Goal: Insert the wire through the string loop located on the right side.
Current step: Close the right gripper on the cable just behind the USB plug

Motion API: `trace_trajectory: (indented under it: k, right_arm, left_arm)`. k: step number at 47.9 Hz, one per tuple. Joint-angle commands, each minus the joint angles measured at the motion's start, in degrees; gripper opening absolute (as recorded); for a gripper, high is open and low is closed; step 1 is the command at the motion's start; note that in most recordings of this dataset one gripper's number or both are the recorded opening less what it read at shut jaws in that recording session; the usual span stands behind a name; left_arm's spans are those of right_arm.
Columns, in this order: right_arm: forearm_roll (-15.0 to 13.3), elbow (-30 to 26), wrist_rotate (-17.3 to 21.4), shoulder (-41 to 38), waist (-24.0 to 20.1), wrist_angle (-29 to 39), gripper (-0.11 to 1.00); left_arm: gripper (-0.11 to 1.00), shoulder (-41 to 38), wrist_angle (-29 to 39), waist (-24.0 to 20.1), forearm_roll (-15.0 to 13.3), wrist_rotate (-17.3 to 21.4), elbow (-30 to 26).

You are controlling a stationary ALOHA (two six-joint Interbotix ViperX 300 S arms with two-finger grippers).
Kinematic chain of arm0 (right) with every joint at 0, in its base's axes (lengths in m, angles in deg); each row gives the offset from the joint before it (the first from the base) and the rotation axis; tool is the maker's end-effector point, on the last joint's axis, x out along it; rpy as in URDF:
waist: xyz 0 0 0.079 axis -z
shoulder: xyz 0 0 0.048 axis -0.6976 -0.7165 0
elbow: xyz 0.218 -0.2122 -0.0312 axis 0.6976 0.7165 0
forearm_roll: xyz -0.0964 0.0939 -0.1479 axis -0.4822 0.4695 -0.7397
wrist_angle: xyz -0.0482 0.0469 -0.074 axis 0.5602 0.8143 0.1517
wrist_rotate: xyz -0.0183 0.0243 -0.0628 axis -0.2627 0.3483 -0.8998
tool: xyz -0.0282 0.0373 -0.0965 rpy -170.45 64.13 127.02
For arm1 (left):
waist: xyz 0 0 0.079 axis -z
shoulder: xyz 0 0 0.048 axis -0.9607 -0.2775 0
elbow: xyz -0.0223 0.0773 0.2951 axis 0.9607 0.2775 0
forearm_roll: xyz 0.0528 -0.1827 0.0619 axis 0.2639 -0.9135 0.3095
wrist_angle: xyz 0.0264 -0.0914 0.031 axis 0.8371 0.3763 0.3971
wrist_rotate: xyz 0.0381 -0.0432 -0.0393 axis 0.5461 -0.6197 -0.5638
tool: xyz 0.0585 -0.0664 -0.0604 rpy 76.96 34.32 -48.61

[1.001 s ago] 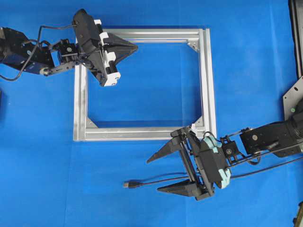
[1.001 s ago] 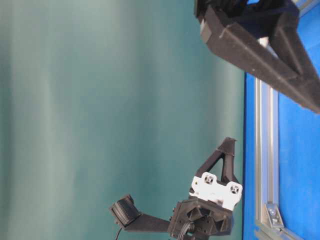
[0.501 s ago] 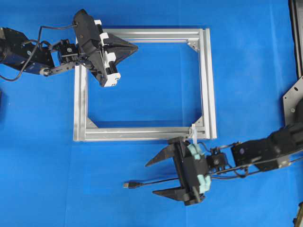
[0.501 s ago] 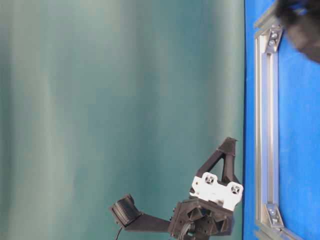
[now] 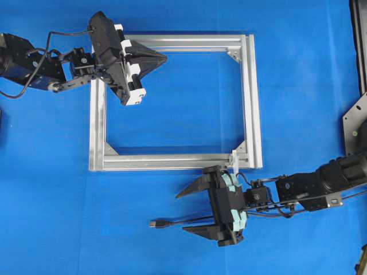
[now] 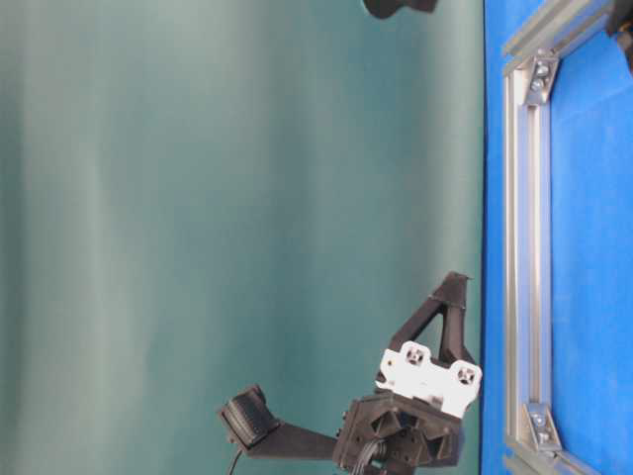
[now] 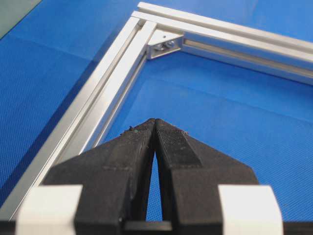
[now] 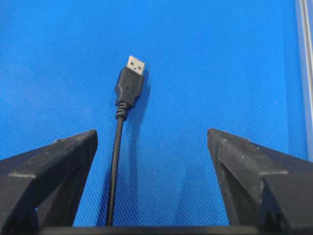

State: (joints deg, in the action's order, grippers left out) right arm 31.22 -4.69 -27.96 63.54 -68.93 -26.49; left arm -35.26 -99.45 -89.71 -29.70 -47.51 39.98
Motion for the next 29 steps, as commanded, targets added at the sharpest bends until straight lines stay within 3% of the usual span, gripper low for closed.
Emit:
trace_trajectory:
  k: [1, 5, 10, 17, 21, 29]
  right_arm:
    - [0.1, -0.8, -0.2, 0.7, -0.2, 0.3, 0.74]
    - [0.0, -1.0, -0.3, 0.6, -0.2, 1.4, 0.60]
    - [-0.3, -1.1, -0.5, 0.6, -0.6, 1.8, 0.30]
    - [-0.4, -1.1, -0.6, 0.6, -0.7, 1.8, 0.05]
    - [-0.4, -1.1, -0.6, 0.6, -0.7, 1.8, -0.02]
    - [-0.4, -1.1, -0.6, 0.6, -0.6, 1.8, -0.02]
  left_arm:
    - [0.00, 1.8, -0.3, 0.1, 0.2, 0.1, -0.4]
    - [0.00, 1.8, -0.3, 0.1, 0.2, 0.1, -0.4]
    - [0.00, 1.8, -0.3, 0.1, 0.2, 0.1, -0.4]
    - [0.00, 1.8, -0.2, 0.1, 0.2, 0.1, -0.4]
    - [0.00, 1.8, -0.2, 0.1, 0.1, 0.1, -0.4]
    - [0.00, 1.9, -0.2, 0.1, 0.2, 0.1, -0.3]
